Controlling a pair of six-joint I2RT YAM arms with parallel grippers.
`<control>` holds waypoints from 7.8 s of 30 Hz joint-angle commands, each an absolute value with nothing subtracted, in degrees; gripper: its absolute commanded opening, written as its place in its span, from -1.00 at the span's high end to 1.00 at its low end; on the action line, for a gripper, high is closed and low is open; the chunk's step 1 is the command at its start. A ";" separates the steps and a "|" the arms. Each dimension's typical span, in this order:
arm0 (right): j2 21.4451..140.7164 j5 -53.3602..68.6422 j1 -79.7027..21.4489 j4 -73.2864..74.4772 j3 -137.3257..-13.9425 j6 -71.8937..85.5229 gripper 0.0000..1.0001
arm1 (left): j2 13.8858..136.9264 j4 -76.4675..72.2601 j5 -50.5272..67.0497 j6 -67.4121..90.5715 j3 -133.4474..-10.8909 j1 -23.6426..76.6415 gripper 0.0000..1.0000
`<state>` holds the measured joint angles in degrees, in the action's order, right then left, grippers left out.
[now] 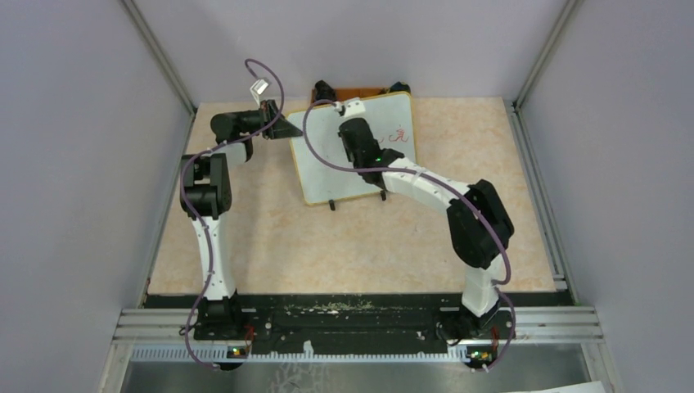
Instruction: Erase the whiteboard
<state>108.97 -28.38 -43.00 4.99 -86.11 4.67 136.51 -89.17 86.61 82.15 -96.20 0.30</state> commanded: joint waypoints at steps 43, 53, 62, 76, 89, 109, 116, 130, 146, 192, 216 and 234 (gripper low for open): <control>106.37 -36.89 -41.73 1.09 -81.23 3.25 1.00 | 135.39 -102.61 103.18 84.61 -96.38 0.43 1.00; 103.83 -32.72 -40.03 0.13 -78.82 5.41 1.00 | 135.83 -102.57 103.18 84.89 -96.67 0.52 0.99; 112.93 -33.98 -49.90 1.95 -88.42 3.66 1.00 | 135.70 -102.57 103.18 84.82 -96.33 0.51 1.00; 117.59 -36.75 -51.97 2.99 -90.75 3.14 1.00 | 135.30 -102.58 103.18 84.54 -95.58 0.53 0.99; 106.70 -35.84 -39.77 0.89 -81.43 4.02 1.00 | 135.26 -102.59 103.18 84.12 -94.77 0.09 0.99; 103.27 -30.36 -36.27 -0.03 -79.62 5.36 1.00 | 135.16 -102.57 103.18 84.06 -94.61 -0.20 0.99; 107.33 -31.25 -42.21 0.48 -84.54 3.65 1.00 | 134.92 -102.61 103.18 84.23 -94.83 -0.23 0.99; 101.78 -32.62 -34.69 -1.40 -76.29 4.15 1.00 | 134.91 -102.57 103.17 84.39 -95.26 -0.33 0.99; 96.37 -26.38 -28.42 -3.49 -71.06 7.90 1.00 | 134.73 -102.57 103.18 84.43 -95.05 -0.56 0.99; 97.46 -23.52 -23.66 -2.12 -72.45 8.46 1.00 | 134.74 -102.65 103.18 83.80 -93.70 -1.22 0.99; 106.17 -31.44 -32.44 1.88 -87.36 0.58 1.00 | 134.40 -102.57 103.18 83.06 -92.46 -1.18 0.99; 99.09 -26.82 -23.72 -0.19 -76.69 4.54 1.00 | 134.25 -102.57 103.18 82.98 -92.44 -1.47 0.99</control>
